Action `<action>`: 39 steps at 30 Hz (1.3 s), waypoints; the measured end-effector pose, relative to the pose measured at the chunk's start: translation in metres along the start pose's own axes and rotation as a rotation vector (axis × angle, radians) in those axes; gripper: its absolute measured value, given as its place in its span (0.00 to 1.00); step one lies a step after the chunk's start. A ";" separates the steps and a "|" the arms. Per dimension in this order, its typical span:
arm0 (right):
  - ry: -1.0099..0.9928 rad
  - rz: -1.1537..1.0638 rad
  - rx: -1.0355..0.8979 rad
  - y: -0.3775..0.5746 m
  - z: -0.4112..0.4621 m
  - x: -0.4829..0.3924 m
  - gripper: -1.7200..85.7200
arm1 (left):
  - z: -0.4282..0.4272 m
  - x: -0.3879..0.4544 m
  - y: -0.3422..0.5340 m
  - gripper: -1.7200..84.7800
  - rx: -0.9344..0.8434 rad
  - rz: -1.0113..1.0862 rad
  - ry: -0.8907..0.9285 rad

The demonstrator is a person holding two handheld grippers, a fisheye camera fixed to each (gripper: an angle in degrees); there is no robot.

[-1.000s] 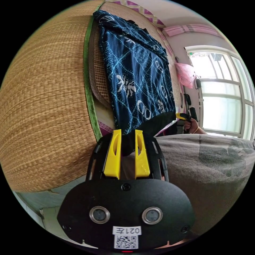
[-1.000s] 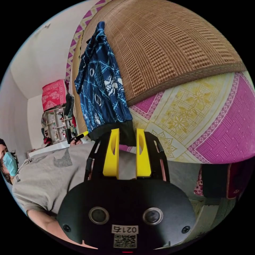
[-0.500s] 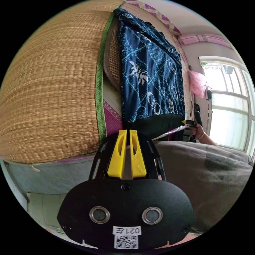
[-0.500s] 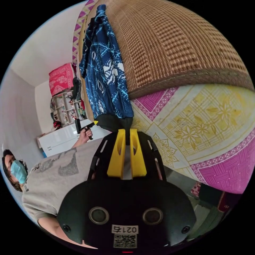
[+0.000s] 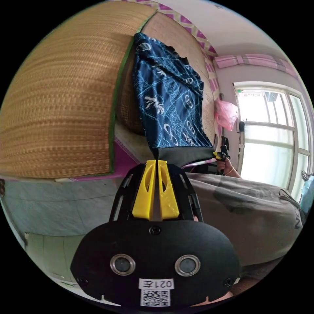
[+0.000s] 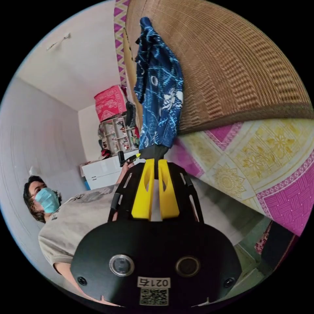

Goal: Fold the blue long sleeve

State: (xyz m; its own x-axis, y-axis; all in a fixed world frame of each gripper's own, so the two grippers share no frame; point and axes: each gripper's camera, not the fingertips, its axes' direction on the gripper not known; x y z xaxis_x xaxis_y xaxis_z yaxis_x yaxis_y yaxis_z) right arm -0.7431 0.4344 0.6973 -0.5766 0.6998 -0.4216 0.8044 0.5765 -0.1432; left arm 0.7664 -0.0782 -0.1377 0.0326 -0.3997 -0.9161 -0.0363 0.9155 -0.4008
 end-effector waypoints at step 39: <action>0.712 -0.314 0.146 -0.310 0.054 -0.181 0.15 | -0.028 0.081 -0.349 0.08 0.076 0.209 -0.374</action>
State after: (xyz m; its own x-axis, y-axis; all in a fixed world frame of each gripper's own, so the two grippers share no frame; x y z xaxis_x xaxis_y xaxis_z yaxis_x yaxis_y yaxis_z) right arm -0.8801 0.1063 0.7701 -0.6927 0.6436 0.3256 0.5710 0.7651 -0.2976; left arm 0.7535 -0.4316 -0.0722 0.3923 -0.1735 -0.9033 -0.0078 0.9814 -0.1919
